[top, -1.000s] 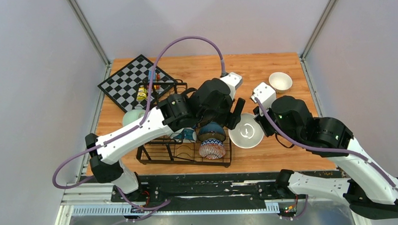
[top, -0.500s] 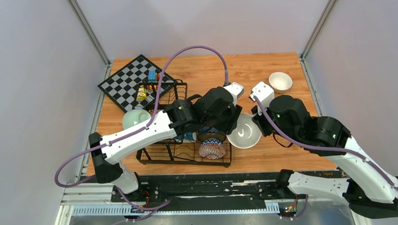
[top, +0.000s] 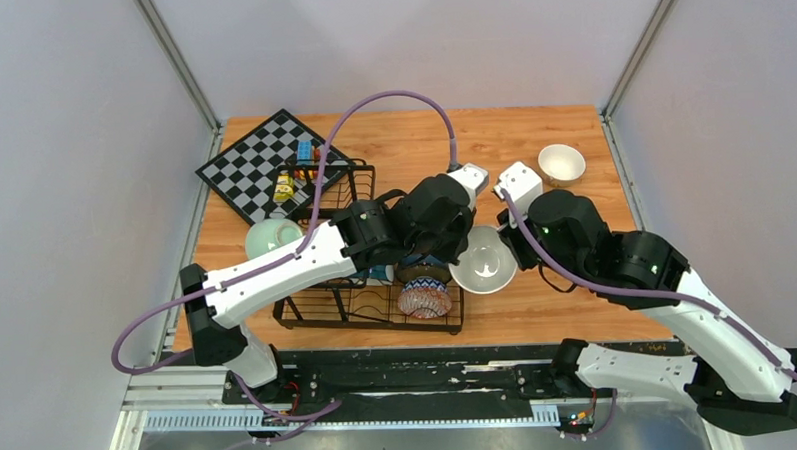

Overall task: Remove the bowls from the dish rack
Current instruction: Place the bowl with the bowl.

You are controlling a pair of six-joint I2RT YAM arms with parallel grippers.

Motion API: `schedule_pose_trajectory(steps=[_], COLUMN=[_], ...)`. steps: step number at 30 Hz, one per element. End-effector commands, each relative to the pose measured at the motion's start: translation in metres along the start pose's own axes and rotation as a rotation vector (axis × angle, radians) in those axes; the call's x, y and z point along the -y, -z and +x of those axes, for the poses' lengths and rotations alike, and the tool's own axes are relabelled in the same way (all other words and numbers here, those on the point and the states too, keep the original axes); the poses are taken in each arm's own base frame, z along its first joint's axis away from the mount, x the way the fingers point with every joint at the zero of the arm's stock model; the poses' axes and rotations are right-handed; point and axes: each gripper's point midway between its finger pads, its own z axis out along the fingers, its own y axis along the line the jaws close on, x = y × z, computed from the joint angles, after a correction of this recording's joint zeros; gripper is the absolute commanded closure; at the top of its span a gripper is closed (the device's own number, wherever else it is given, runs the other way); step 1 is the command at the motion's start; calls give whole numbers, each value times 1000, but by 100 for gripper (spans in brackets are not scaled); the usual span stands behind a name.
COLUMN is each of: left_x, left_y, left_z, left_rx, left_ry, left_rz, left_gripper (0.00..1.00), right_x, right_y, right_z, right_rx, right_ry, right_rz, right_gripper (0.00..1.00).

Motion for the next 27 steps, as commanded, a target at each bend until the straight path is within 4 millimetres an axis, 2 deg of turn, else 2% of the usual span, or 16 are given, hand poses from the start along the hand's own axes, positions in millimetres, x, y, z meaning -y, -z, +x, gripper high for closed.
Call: schedule_pose_trajectory(steps=[1, 2, 3, 5, 6, 9, 13, 16, 22, 27], left_x=[6, 5, 4, 0, -4, -18, -24, -27, -26, -28], left_y=[-3, -4, -4, -4, -5, -7, -11, -15, -23, -22], left_z=[-9, -10, -11, -15, -16, -20, -26, -31, -33, -33], left_rx=[30, 36, 42, 60, 70, 101, 147, 163, 143, 154], left_ry=[30, 36, 45, 62, 69, 117, 216, 304, 416, 456], left_rz=[4, -4, -14, -41, -65, -148, -205, -250, -300, -314], left_gripper=[100, 100, 100, 100, 100, 100, 100, 100, 100, 100], right_x=[2, 2, 2, 7, 14, 26, 35, 35, 43, 42], right_y=[-5, -6, -6, -6, -4, 4, 13, 12, 2, -11], right_z=[-8, -7, -7, -6, -4, 0, 4, 7, 8, 5], right_rx=[26, 20, 16, 13, 15, 44, 115, 122, 110, 77], right_ry=[-34, -39, -44, -78, -97, -205, -394, -462, -451, -413], right_rz=[33, 40, 44, 78, 119, 187, 237, 250, 332, 355], right_gripper=[100, 99, 88, 54, 45, 33, 30, 32, 39, 39])
